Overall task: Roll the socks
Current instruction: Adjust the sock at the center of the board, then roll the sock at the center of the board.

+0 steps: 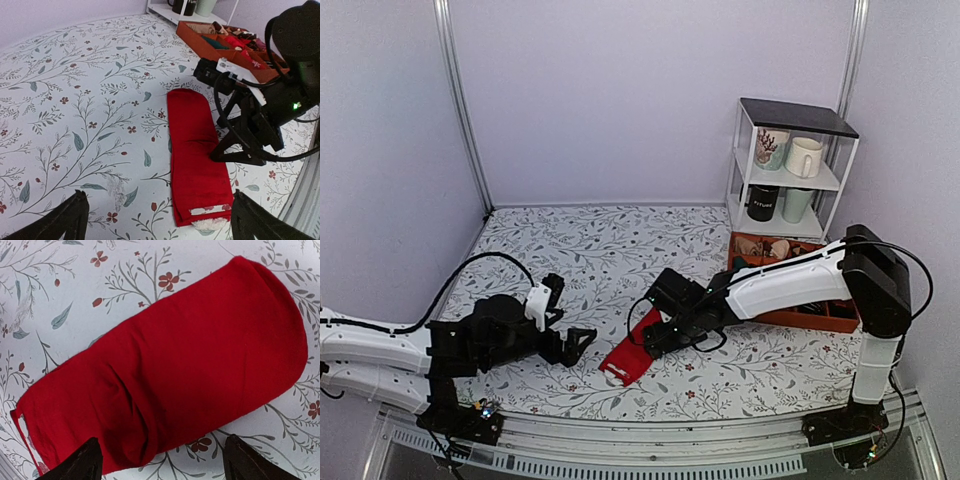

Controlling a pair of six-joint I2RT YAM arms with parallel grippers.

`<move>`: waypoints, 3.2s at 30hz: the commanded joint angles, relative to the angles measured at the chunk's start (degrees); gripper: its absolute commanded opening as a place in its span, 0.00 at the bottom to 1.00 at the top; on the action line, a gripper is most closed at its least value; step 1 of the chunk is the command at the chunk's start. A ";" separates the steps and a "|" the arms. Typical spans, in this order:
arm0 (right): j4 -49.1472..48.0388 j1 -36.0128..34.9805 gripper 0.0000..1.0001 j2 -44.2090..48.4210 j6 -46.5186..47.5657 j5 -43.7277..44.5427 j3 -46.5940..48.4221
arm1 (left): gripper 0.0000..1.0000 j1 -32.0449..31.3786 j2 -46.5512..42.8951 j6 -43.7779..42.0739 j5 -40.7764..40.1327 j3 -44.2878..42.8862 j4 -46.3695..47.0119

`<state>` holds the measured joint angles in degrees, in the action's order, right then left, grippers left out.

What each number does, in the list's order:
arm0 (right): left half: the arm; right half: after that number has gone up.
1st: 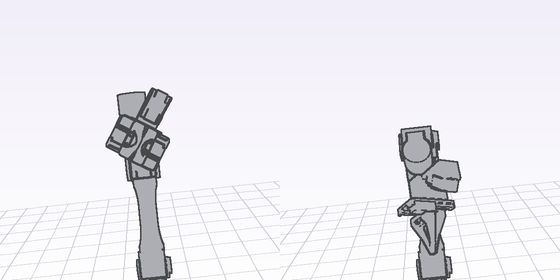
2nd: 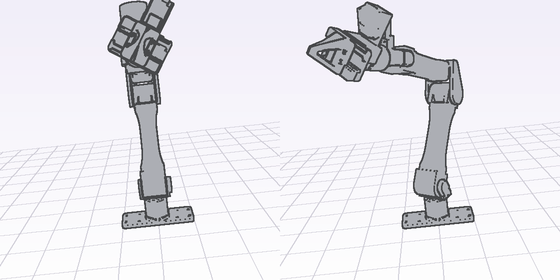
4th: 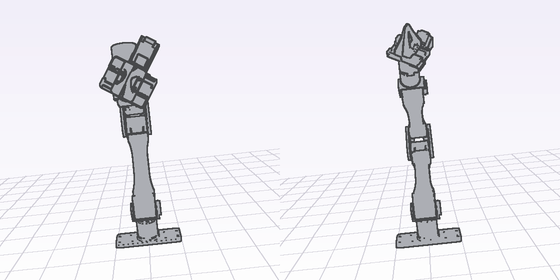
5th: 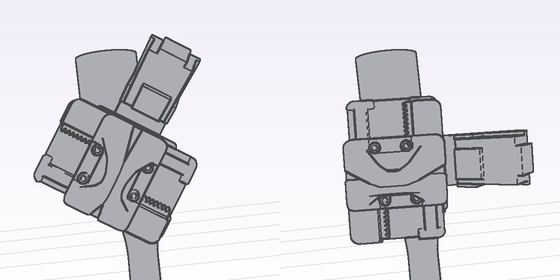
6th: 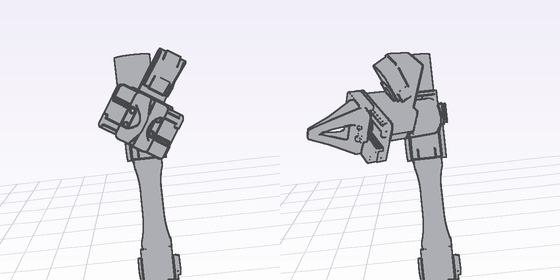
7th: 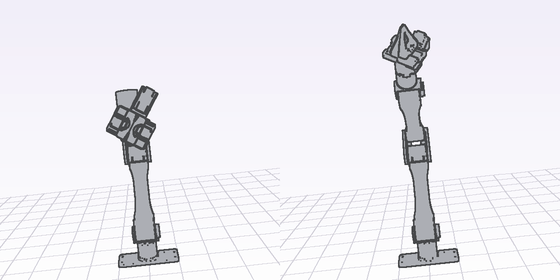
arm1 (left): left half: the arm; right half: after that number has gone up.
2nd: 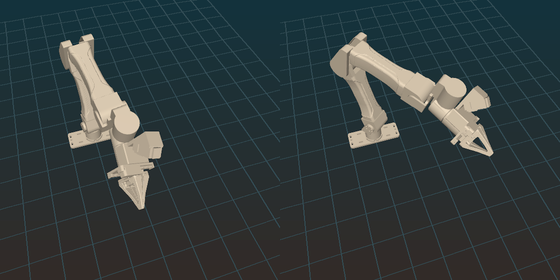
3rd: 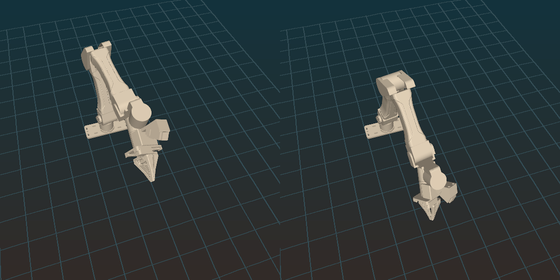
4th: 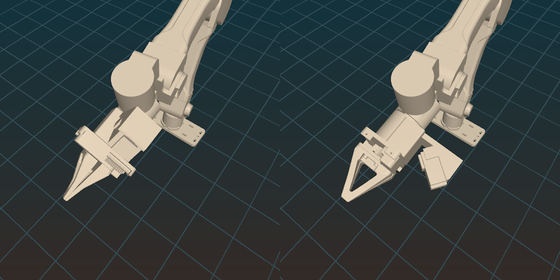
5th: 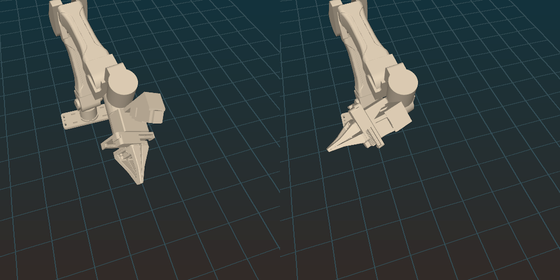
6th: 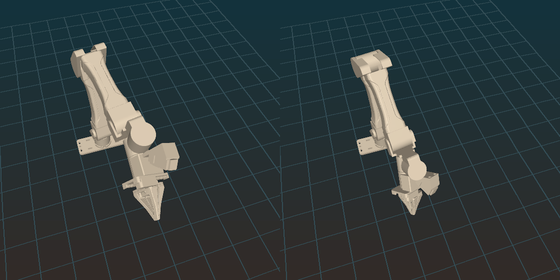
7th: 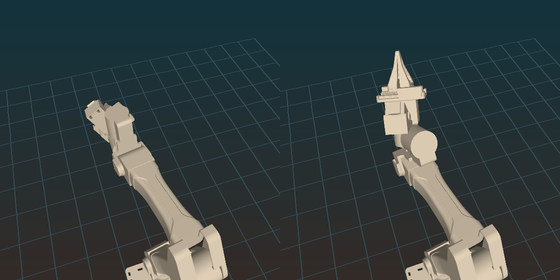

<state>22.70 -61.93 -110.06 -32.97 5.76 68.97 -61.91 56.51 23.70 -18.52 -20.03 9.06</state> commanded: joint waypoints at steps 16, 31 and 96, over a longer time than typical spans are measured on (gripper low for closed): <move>-14.20 5.50 0.90 -5.41 46.15 6.05 -0.86 | 0.99 0.61 -4.23 0.99 0.29 3.65 0.60; -30.36 6.58 0.92 28.19 47.79 -15.88 -23.57 | 1.00 1.60 -1.28 -3.05 1.57 -0.84 0.27; -37.79 7.41 0.12 0.18 28.48 -49.86 -22.69 | 0.94 2.84 6.39 -16.60 20.89 4.86 20.69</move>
<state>-25.78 -55.83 -111.50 7.42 -31.22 46.44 -59.53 64.84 10.98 -5.98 -18.31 21.54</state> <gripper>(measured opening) 0.125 0.962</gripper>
